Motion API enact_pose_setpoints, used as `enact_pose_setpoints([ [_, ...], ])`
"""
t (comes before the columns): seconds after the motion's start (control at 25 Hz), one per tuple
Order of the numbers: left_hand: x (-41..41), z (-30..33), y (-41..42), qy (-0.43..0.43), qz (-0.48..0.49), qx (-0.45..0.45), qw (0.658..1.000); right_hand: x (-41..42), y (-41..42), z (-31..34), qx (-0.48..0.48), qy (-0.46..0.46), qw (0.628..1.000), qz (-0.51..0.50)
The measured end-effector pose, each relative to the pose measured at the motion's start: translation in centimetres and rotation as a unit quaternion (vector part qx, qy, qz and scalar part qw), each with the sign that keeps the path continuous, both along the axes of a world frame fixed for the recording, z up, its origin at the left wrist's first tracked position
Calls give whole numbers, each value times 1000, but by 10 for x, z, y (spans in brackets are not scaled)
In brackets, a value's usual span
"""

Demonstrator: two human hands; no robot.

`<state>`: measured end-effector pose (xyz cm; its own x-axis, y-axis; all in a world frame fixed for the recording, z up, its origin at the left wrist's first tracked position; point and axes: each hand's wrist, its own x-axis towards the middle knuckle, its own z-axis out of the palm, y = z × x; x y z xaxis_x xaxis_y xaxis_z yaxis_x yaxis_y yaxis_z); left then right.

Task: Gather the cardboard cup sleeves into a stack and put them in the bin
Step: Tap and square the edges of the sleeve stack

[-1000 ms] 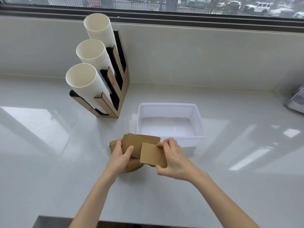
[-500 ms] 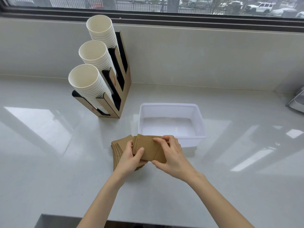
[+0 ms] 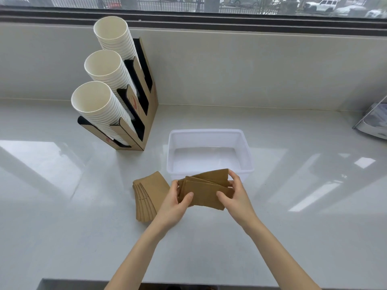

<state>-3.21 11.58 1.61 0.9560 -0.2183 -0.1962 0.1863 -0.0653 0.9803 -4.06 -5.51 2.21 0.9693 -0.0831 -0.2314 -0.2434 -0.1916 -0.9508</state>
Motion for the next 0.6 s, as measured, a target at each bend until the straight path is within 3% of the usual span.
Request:
enact_pose_setpoints([
  [0.36,-8,-27,-26,-40,-17,158,987,-24,-21,-34,-143,-104,984,23],
  [0.6,-8,-41,-33,-52,-20,210,976,-26,-29,-51,-187,-92,978,15],
])
